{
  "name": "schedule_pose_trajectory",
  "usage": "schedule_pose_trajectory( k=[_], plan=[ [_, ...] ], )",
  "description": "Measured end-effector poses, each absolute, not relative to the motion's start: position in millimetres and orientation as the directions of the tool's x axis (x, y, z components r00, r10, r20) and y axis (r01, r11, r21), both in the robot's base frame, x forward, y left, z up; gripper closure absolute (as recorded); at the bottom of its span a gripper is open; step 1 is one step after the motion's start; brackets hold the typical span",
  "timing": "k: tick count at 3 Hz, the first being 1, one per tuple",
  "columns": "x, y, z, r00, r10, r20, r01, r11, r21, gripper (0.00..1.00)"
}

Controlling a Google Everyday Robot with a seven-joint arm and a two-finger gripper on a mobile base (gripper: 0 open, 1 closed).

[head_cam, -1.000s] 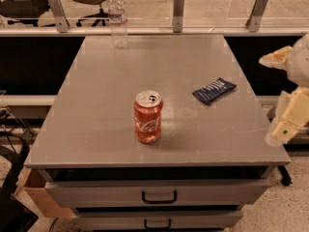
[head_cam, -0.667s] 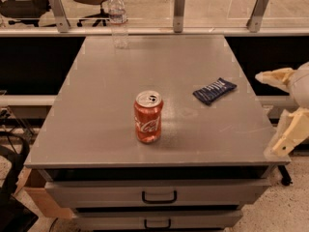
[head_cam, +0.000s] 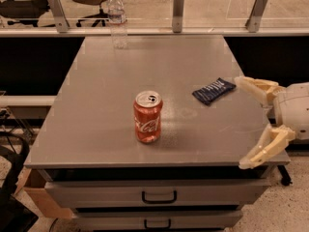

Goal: Move coke can near water bottle

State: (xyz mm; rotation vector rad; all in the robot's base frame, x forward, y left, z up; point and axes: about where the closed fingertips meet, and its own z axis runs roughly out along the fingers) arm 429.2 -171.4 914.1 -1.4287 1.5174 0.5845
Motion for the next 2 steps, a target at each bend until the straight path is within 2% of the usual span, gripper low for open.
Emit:
schedule_pose_trajectory(
  k=[1, 2],
  plan=[
    [427.6, -150.2, 946.1, 0.141, -0.386, -0.912, -0.937, 0.245, -0.249, 0.00],
    [427.2, -145.9, 952.5, 0.145, -0.364, -0.920, -0.937, 0.248, -0.245, 0.00]
  ],
)
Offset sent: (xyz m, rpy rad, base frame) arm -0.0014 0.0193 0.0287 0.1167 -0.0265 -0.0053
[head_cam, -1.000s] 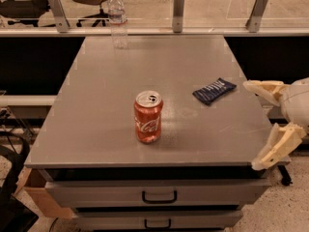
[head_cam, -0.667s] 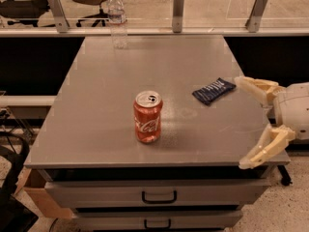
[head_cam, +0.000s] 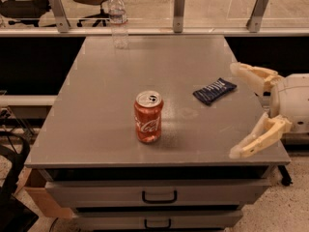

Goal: Move coke can near water bottle

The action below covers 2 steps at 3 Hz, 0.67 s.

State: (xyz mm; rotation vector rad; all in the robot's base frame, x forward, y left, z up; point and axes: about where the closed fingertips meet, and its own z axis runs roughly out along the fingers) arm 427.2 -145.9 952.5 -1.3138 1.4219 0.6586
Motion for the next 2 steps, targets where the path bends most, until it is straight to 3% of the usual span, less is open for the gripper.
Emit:
schedule_pose_trajectory(
  k=[2],
  plan=[
    [433, -110, 932, 0.055, -0.376, -0.925, -0.930, 0.318, -0.185, 0.00]
  ],
)
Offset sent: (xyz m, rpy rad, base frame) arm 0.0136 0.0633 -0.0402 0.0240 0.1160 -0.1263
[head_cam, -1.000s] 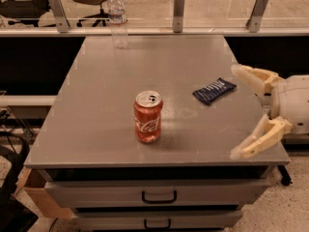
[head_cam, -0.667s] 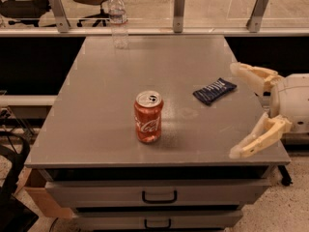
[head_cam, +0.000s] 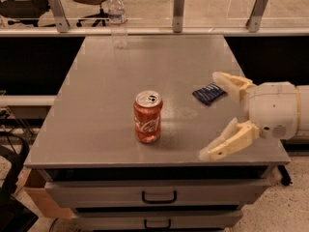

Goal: Move coke can near water bottle

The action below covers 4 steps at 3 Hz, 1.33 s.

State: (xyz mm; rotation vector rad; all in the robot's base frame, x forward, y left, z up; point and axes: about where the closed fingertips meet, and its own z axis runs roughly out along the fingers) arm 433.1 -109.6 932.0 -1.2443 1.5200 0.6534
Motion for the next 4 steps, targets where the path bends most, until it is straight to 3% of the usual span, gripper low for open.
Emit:
schedule_pose_trajectory(
  k=[4],
  plan=[
    [471, -21, 895, 0.013, -0.202, -0.979, -0.953, 0.294, -0.073, 0.00]
  ],
)
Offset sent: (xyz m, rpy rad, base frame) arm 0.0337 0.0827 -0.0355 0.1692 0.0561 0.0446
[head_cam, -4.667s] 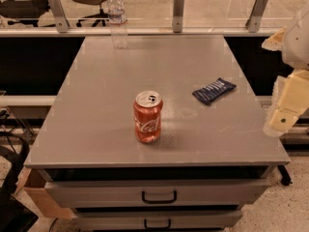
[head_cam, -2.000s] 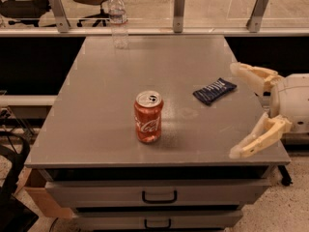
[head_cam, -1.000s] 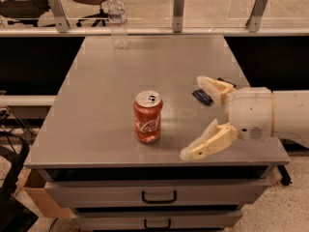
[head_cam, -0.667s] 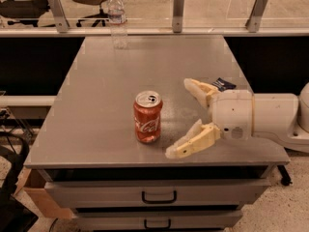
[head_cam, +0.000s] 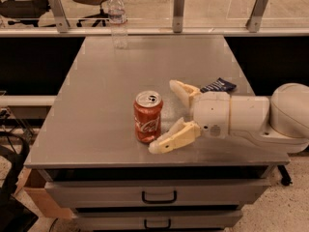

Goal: Move coke can near water bottle

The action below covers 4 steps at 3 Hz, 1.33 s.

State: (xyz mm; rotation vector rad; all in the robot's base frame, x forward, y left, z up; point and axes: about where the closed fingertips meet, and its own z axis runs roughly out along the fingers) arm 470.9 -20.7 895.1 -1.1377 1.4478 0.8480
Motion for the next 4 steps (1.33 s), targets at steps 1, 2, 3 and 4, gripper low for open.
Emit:
schedule_pose_trajectory(
  k=[1, 2, 3, 4],
  plan=[
    [475, -6, 889, 0.012, -0.157, -0.987, -0.960, 0.274, -0.056, 0.17],
    [475, 4, 887, 0.020, -0.127, -0.992, -0.965, 0.256, -0.052, 0.39],
    [474, 6, 887, 0.022, -0.127, -0.992, -0.966, 0.252, -0.053, 0.64],
    [474, 8, 888, 0.023, -0.127, -0.992, -0.967, 0.248, -0.055, 0.87]
  ],
)
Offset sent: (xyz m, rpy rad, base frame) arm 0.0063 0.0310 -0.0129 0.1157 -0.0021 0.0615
